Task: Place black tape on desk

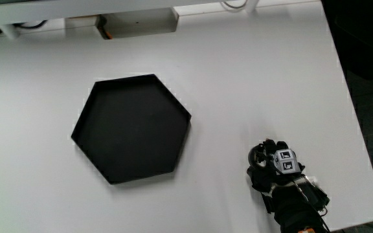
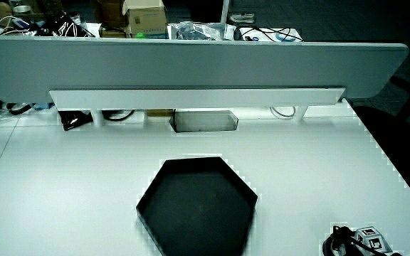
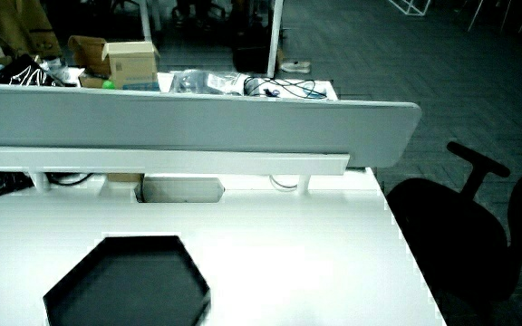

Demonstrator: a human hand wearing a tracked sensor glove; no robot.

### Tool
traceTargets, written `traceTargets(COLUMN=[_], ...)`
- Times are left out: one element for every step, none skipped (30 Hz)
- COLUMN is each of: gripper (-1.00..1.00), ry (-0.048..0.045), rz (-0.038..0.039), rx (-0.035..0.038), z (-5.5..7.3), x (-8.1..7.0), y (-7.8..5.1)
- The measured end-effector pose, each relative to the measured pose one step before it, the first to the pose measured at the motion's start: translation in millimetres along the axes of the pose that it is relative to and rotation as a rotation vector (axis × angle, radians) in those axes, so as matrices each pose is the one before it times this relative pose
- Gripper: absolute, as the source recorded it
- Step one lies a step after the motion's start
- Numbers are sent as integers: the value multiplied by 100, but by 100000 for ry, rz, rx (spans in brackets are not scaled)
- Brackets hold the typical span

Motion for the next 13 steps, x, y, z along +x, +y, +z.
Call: traceTargets(gripper=[-100, -100, -100, -100, -100, -100, -100, -100, -100, -100, -100, -100, -100], ry=[3738, 1021, 717, 1356, 1048, 157, 205, 742, -419, 681, -473, 929, 481], rz=[1595, 1074, 470, 881, 479, 22, 643, 646, -474, 762, -607, 995, -176], rx=[1971, 2853, 3098, 656, 1256, 1590, 1657, 1038, 787, 505, 1578, 148, -171], z=[111, 577, 256, 399, 160, 150, 517, -143, 207, -28, 183, 404, -535], x=[183, 41, 102, 53, 95, 51, -57, 129, -19, 56, 16, -60, 209], y=[-221, -507, -331, -307, -160, -210, -384, -58, -236, -125, -227, -333, 36])
